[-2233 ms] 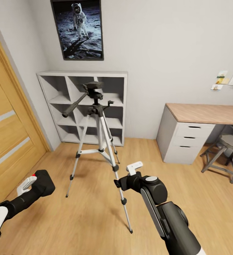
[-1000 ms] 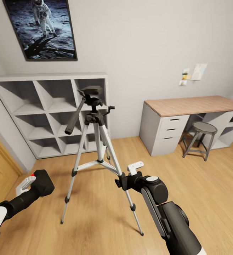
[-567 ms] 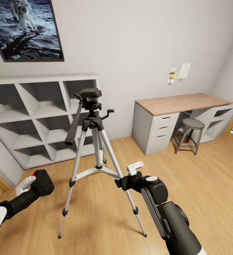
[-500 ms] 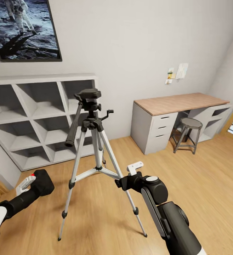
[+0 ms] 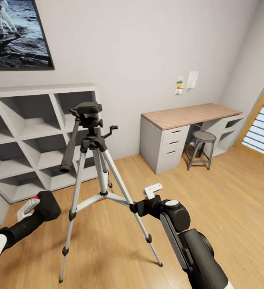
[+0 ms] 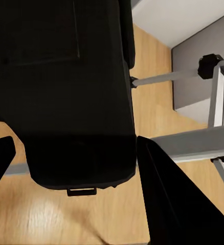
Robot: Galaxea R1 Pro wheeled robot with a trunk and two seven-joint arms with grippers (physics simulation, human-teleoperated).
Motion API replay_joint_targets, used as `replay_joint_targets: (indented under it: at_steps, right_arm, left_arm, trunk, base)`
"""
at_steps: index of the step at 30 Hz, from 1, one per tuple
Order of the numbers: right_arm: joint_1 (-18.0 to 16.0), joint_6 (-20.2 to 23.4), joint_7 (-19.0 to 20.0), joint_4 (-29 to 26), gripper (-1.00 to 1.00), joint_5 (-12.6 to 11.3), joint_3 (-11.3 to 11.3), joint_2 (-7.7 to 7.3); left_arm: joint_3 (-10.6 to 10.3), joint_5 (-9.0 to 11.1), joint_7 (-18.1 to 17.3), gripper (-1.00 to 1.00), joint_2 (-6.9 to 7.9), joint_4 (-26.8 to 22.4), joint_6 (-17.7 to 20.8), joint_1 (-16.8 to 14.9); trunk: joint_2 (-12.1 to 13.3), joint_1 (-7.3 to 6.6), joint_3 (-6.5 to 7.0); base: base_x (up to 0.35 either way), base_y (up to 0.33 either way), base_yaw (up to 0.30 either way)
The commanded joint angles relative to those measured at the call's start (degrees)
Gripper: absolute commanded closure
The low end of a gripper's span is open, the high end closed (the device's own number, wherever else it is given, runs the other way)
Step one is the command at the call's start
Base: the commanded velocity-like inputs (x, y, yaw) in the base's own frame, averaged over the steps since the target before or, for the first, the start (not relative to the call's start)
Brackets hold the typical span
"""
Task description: Attach the digital camera to the camera tripod in the bedroom.
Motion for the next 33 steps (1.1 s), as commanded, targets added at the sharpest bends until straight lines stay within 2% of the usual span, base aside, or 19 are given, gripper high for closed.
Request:
replay_joint_targets:
  at_steps: [1, 11, 23, 33]
  right_arm:
    - [0.0, 0.3, 0.2, 0.0, -1.0, 0.0, 0.0, 0.02]
    - [0.8, 0.3, 0.2, 0.0, -1.0, 0.0, 0.0, -0.06]
    - [0.9, 0.3, 0.2, 0.0, -1.0, 0.1, 0.0, 0.0]
    - [1.4, 0.3, 0.2, 0.0, -1.0, 0.1, 0.1, -0.28]
  left_arm:
    - [0.1, 0.5, 0.3, 1.0, 0.01, -0.1, 0.0, 0.0]
    - [0.1, 0.5, 0.3, 1.0, 0.21, -0.2, -2.0, 0.6]
    - [0.1, 0.5, 0.6, 1.0, 0.26, -0.3, -2.0, 0.7]
    - [0.1, 0.5, 0.5, 1.0, 0.29, -0.3, -2.1, 0.7]
  trunk:
    - [0.0, 0.0, -0.06]
    - [0.0, 0.0, -0.06]
    - [0.0, 0.0, -0.06]
    - [0.0, 0.0, -0.06]
  base:
    - [0.003, 0.037, -0.036]
    - [0.017, 0.192, -0.04]
    - [0.026, 0.046, -0.234]
    - [0.159, 0.203, -0.179]
